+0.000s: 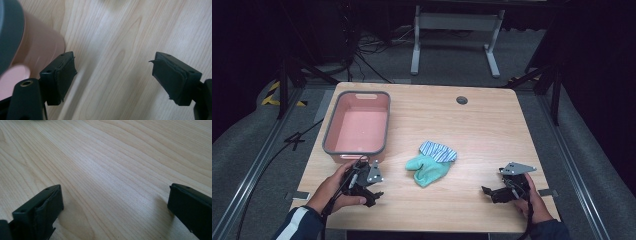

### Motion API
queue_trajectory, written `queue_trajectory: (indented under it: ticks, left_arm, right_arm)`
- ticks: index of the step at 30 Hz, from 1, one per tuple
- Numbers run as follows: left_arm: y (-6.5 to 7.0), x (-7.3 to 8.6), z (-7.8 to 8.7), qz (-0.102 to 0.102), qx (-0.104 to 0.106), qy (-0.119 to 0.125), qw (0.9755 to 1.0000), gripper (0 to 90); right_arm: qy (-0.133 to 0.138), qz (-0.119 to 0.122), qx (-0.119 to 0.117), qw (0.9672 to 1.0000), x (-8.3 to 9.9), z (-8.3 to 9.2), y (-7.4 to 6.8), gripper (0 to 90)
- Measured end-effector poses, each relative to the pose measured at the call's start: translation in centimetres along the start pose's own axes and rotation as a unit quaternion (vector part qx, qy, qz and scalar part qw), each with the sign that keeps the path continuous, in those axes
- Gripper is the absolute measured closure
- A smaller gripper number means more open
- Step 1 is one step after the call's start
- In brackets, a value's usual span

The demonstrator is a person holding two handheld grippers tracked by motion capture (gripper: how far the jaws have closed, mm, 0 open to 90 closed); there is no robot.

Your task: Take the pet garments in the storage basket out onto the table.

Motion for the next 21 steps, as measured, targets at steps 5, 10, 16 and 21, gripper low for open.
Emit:
queue_trajectory:
  ticks: [5, 10, 16, 21]
  left_arm:
    - [-0.1, 1.7, 0.1, 0.014, -0.005, 0.002, 0.9999, 19.1]
    - [-0.4, 3.3, -0.1, 0.021, -0.018, 0.005, 0.9996, 19.0]
    - [-0.8, 6.0, -0.4, 0.054, -0.015, 0.017, 0.9983, 17.6]
    - [-1.2, 7.9, -0.6, 0.091, -0.014, 0.029, 0.9953, 17.6]
  right_arm:
    - [0.000, -0.001, 0.000, 1.0000, 0.0, 0.0, 0.0, 0.5]
    - [0.001, -0.004, 0.006, 1.0000, 0.2, 0.2, 0.1, 0.5]
    - [0.001, -0.005, 0.006, 1.0000, 0.1, 0.2, 0.1, 0.5]
    - [0.001, -0.005, 0.005, 1.0000, 0.1, 0.1, 0.1, 0.5]
Point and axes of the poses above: each handheld gripper's, and its own axes: z roughly backward along the jaws, x roughly out of its underside, y roughly to its right, the point moved 6 cm from there along -z, roughly forward along the jaws, and after that the axes turned 12 degrees about -z, right-handed, at the moved point
